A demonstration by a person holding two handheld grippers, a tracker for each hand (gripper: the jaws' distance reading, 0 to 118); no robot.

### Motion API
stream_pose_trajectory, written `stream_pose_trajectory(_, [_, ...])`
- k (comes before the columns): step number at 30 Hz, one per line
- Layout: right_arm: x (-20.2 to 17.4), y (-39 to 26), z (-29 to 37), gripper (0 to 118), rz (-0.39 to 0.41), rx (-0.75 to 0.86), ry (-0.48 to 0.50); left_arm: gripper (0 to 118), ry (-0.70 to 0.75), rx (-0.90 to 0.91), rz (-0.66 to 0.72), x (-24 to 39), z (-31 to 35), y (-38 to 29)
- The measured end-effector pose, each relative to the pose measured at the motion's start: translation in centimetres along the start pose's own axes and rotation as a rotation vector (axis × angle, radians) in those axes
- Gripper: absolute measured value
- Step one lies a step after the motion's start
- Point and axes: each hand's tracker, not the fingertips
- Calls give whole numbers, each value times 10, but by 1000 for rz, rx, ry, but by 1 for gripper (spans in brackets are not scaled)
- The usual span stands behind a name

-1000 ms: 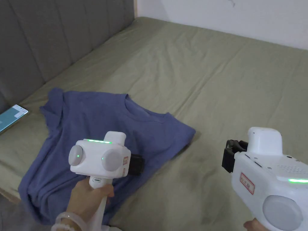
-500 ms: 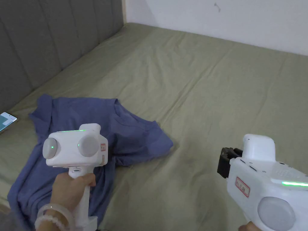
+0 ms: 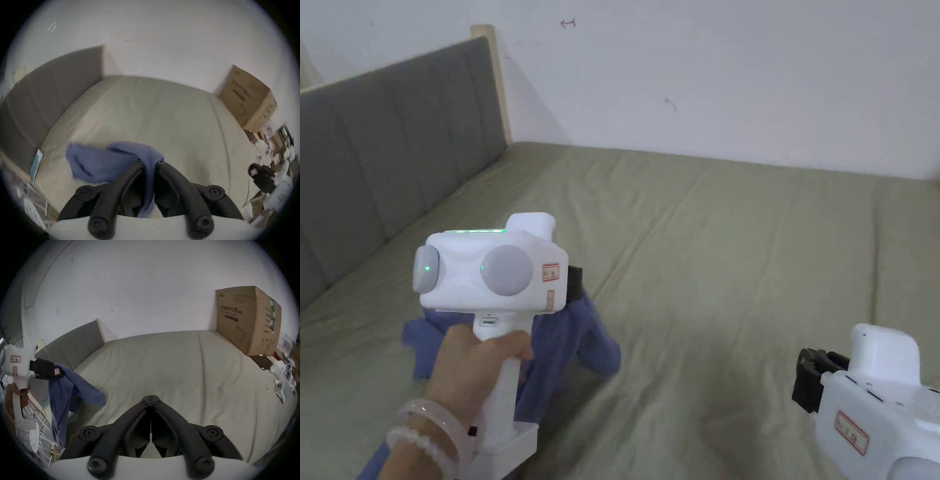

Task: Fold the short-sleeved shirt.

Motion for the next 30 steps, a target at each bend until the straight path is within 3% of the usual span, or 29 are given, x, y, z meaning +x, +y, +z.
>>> stream_pose_trajectory(6, [69,12,41,0,-57,96,-183,6,-404,63,-187,143,17,19])
stream_pose_trajectory(9, [99,15,67,0,-56,143,-296,7,-521,35,-249,212,14,7])
stream_pose_trajectory(12, [130,15,88,0,-107,173,-365,7,-639,-58,-305,272,-1,-30])
stream_pose_trajectory(16, [166,7,110,0,-197,173,-420,6,-584,-210,-454,326,-41,-107])
stream_pose_trajectory(22, [191,-17,114,0,-270,126,-455,8,-530,-442,-450,336,-87,-198])
stream_pose_trajectory(23, [193,-21,112,0,-284,116,-449,15,-513,-442,-476,334,-90,-205])
stream_pose_trajectory(24, [193,-23,110,0,-293,105,-441,36,-510,-434,-489,333,-90,-208])
stream_pose_trajectory(26, [192,-29,103,0,-302,90,-426,42,-509,-437,-484,327,-89,-204])
stream_pose_trajectory(29, [183,-32,96,0,-294,69,-407,94,-514,-429,-439,316,-84,-189])
stream_pose_trajectory(30, [180,-31,94,0,-290,65,-398,102,-515,-411,-423,312,-81,-181])
